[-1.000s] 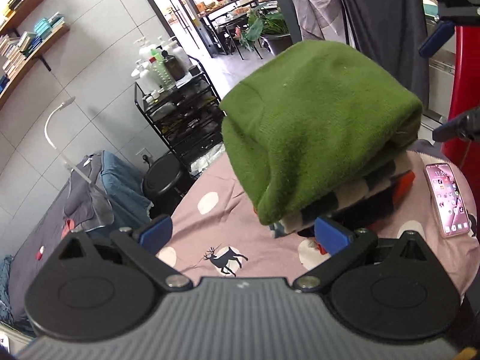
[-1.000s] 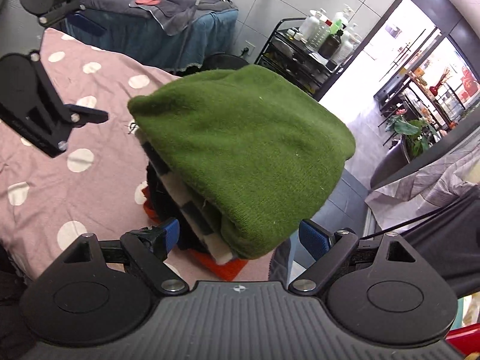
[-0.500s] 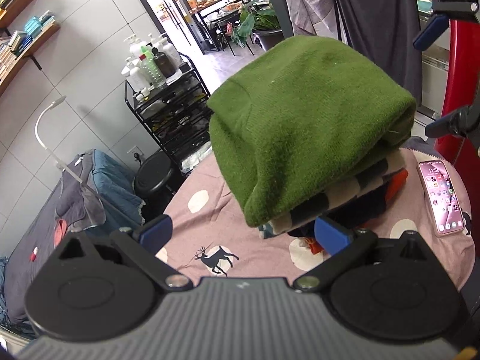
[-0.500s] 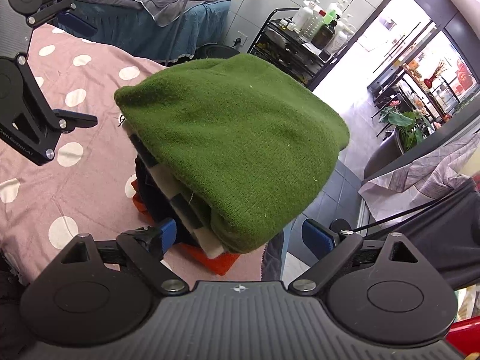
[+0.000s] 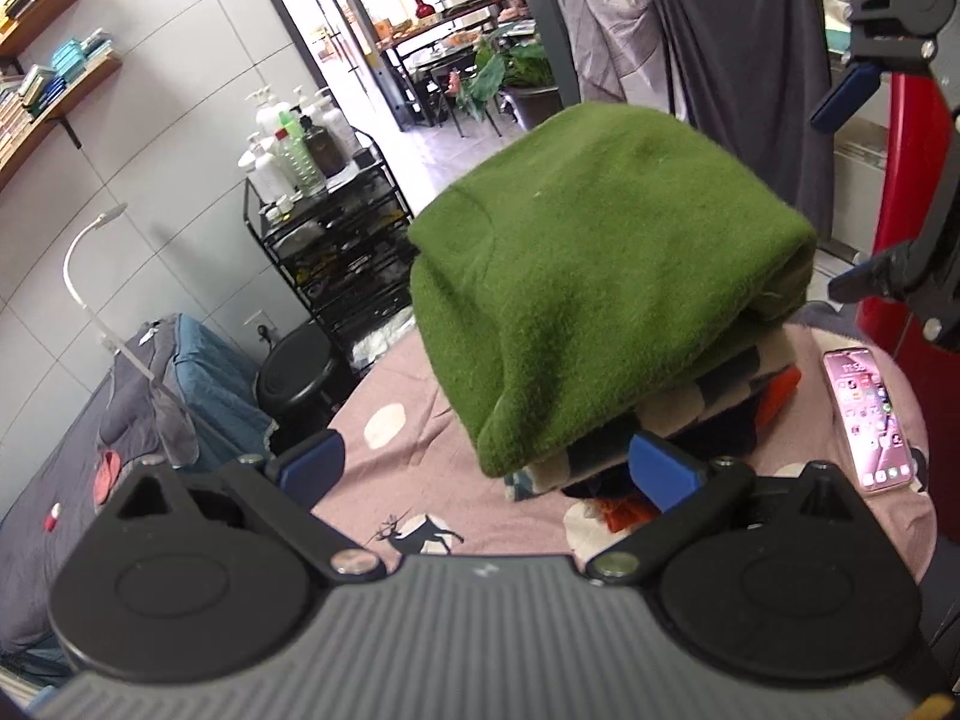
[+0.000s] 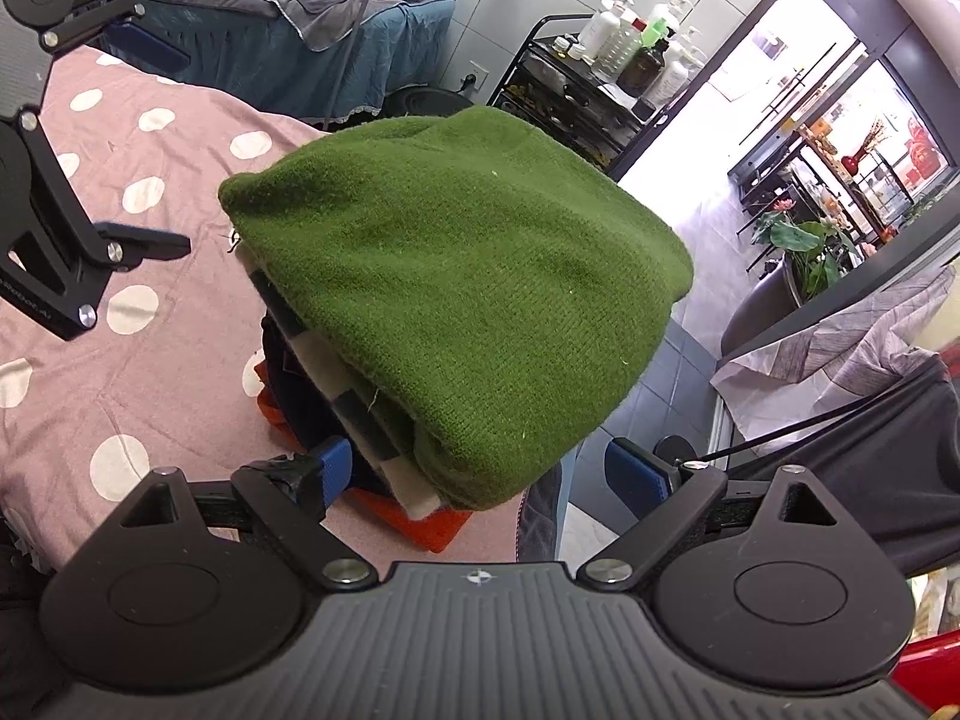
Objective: Fold small clothes
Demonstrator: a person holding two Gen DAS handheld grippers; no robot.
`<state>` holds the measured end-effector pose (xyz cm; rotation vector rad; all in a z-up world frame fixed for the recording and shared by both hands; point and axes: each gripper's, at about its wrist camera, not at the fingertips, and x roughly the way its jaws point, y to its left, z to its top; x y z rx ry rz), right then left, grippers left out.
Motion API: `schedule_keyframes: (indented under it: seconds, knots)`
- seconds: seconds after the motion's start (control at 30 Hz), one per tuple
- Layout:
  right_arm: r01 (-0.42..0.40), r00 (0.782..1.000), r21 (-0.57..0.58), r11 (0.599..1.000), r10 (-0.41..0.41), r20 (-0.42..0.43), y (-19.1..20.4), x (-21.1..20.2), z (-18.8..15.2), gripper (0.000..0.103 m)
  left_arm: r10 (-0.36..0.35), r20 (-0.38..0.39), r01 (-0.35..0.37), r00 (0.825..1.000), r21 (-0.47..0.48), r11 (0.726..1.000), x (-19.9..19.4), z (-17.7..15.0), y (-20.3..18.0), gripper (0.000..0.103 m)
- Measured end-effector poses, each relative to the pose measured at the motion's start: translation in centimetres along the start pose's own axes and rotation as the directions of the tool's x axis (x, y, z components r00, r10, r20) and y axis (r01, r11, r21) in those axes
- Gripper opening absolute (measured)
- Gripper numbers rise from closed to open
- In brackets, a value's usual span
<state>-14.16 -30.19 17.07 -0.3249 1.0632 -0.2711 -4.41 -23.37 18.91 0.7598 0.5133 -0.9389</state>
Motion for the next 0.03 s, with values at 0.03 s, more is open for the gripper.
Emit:
schedule_keyframes:
  seconds: [0.03]
  knots:
    - [0.000, 1.000, 0.001, 1.000, 0.000, -0.002, 0.03, 0.00, -0.03, 0.103, -0.001, -0.005, 0.001, 1.000, 0.000, 1.000, 0.00, 0.04, 0.00, 0.103]
